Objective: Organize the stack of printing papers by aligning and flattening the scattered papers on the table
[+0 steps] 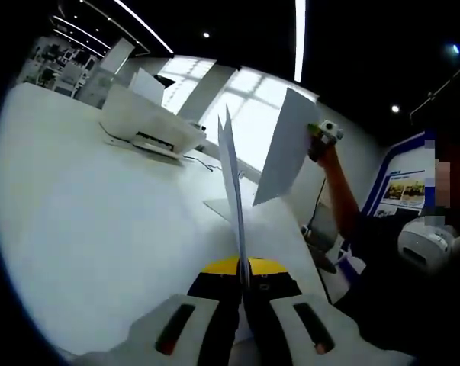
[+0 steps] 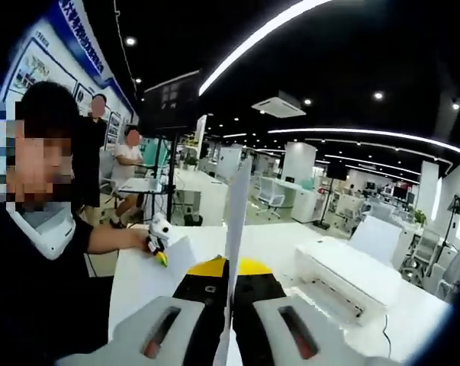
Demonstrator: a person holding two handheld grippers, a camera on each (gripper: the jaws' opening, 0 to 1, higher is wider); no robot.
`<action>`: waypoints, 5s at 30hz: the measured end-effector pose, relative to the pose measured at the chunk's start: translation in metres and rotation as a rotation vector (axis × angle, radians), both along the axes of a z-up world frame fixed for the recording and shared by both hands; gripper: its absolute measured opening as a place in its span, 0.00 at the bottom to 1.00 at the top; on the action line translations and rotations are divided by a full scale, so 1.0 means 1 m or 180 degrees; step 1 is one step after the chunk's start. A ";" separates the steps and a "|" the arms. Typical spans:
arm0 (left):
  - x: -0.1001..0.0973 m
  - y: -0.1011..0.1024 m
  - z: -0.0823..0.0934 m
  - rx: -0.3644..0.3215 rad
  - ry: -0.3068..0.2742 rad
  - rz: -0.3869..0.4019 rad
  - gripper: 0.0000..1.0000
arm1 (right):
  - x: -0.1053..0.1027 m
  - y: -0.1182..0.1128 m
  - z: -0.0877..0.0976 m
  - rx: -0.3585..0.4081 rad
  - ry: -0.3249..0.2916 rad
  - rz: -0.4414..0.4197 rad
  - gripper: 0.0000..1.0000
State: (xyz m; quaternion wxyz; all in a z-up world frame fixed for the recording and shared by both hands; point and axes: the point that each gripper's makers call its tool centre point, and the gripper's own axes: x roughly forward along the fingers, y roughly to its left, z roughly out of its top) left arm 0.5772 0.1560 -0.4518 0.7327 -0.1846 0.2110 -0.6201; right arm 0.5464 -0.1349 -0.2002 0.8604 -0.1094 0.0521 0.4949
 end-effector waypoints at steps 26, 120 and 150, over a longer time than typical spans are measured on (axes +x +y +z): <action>0.001 0.001 0.000 -0.0008 -0.0002 -0.0011 0.06 | 0.020 0.076 -0.061 -0.0469 0.0955 0.0820 0.00; 0.003 0.001 0.009 -0.0170 0.0011 0.0017 0.16 | 0.078 0.209 -0.206 -0.1611 0.1178 0.1262 0.00; -0.001 0.000 0.009 -0.0151 -0.0014 0.0004 0.16 | 0.048 0.259 -0.237 -0.1401 0.1480 0.1583 0.00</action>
